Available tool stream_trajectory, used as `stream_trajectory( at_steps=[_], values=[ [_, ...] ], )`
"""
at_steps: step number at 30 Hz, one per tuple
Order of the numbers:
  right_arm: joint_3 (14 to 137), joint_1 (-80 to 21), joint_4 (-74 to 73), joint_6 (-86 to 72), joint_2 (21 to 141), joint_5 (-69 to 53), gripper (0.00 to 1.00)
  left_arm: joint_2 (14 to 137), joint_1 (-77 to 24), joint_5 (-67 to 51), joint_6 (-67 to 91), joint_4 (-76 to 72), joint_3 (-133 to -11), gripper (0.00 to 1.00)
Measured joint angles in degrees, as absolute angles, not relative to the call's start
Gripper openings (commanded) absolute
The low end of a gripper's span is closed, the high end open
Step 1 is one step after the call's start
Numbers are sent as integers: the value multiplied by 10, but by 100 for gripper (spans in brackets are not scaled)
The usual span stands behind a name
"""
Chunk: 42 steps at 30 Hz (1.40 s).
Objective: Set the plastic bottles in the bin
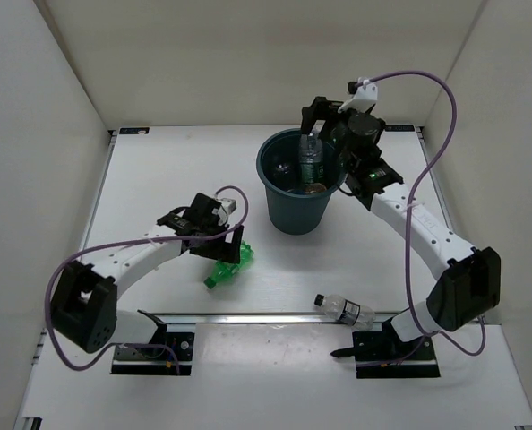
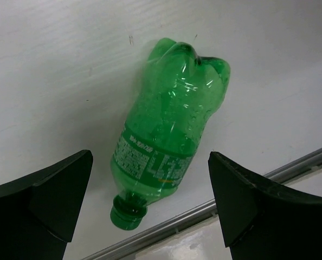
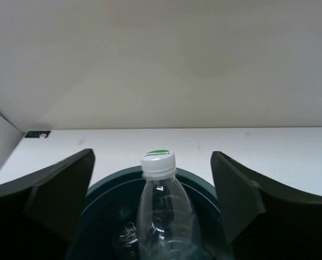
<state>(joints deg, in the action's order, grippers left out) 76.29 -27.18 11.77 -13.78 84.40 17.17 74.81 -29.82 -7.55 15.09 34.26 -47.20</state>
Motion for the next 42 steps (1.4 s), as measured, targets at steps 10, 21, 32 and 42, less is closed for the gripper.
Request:
stream_trajectory(
  at_steps=[10, 21, 32, 42],
  values=[
    [729, -163, 71, -175, 726, 145, 99, 834, -350, -69, 128, 340, -477, 95],
    [495, 13, -76, -265, 563, 76, 99, 868, -340, -60, 132, 336, -494, 46],
    [395, 26, -192, -274, 543, -9, 99, 686, -302, 33, 155, 287, -687, 58],
    [384, -64, -202, -274, 533, -53, 99, 834, -370, 31, 140, 119, -904, 63]
  ],
)
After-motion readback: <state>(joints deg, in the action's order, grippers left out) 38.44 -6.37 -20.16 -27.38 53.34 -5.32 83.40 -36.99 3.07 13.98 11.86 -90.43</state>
